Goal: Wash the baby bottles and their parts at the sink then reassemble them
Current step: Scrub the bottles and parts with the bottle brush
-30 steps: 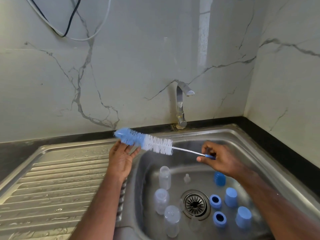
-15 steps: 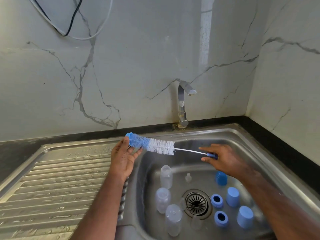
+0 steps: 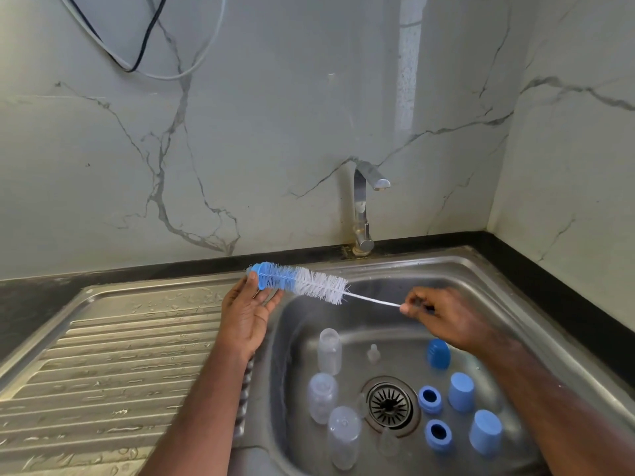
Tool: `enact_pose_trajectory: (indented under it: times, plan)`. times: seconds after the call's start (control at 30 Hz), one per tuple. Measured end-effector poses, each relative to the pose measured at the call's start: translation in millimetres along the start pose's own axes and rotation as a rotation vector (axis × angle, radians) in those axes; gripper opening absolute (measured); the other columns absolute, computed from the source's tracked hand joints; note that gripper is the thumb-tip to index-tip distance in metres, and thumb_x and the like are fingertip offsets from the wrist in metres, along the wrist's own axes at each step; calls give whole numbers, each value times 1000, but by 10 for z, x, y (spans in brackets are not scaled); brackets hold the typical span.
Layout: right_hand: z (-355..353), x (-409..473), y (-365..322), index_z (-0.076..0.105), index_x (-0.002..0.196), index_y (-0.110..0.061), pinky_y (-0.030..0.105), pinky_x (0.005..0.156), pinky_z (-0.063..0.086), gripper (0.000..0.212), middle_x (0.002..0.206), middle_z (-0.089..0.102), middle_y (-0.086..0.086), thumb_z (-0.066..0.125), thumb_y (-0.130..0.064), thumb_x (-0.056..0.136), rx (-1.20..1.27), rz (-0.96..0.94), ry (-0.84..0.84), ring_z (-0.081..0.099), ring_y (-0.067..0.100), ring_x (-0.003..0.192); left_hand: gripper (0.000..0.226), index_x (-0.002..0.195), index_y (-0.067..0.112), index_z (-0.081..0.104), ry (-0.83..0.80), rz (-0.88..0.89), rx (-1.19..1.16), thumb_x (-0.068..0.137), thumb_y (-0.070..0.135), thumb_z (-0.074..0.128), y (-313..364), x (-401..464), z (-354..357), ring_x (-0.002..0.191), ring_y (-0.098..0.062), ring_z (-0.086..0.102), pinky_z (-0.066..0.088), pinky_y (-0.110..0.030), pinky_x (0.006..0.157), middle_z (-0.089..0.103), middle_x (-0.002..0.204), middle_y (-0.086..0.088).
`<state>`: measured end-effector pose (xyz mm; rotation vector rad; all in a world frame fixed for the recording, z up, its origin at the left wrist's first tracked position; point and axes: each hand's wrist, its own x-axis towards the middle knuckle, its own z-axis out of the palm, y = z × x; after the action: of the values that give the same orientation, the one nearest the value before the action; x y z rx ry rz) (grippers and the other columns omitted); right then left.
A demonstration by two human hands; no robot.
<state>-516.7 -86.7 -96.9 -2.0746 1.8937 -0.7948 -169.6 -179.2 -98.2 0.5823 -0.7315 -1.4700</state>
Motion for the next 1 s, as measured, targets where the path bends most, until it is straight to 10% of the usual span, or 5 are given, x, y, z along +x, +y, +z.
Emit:
enact_pose_trajectory:
  times: [0.2, 0.37, 0.57, 0.8, 1.0]
  plan:
    - [-32, 39, -46, 64, 90, -36, 27, 67, 50, 10, 78, 62, -12, 66, -45, 92, -137, -5, 206, 56, 3, 73, 24, 102, 4, 66, 72, 9, 11, 83, 19, 68, 23, 5, -4, 116, -35, 67, 55, -48, 96, 73, 110, -16]
    - [-57, -1, -26, 63, 77, -30, 32, 62, 48, 52, 63, 59, -7, 33, -71, 90, -96, -38, 47, 56, 9, 61, 17, 98, 10, 68, 46, 24, 3, 84, 19, 67, 21, 24, -4, 107, -23, 71, 61, -41, 84, 76, 103, -6]
    - [48, 33, -30, 60, 81, -31, 28, 65, 51, 20, 72, 62, -8, 79, -36, 84, 79, -11, 74, 61, 10, 70, 21, 102, 9, 68, 58, 21, -24, 83, 17, 67, 42, 40, -59, 111, -24, 69, 62, -38, 80, 75, 106, -7]
    - [-19, 30, -66, 63, 79, -31, 36, 63, 51, 51, 62, 58, -6, 33, -71, 89, -101, -17, 83, 57, 10, 61, 52, 118, -1, 63, 45, 20, -25, 75, 26, 80, 32, 70, -97, 123, -34, 62, 57, -44, 96, 63, 131, -23]
    - [53, 50, -24, 59, 83, -35, 33, 65, 55, 18, 73, 61, -7, 76, -43, 85, 29, -32, 109, 60, 8, 69, 78, 134, -8, 49, 38, 20, -74, 72, 25, 84, 56, 46, -131, 123, -34, 63, 56, -43, 96, 58, 138, -25]
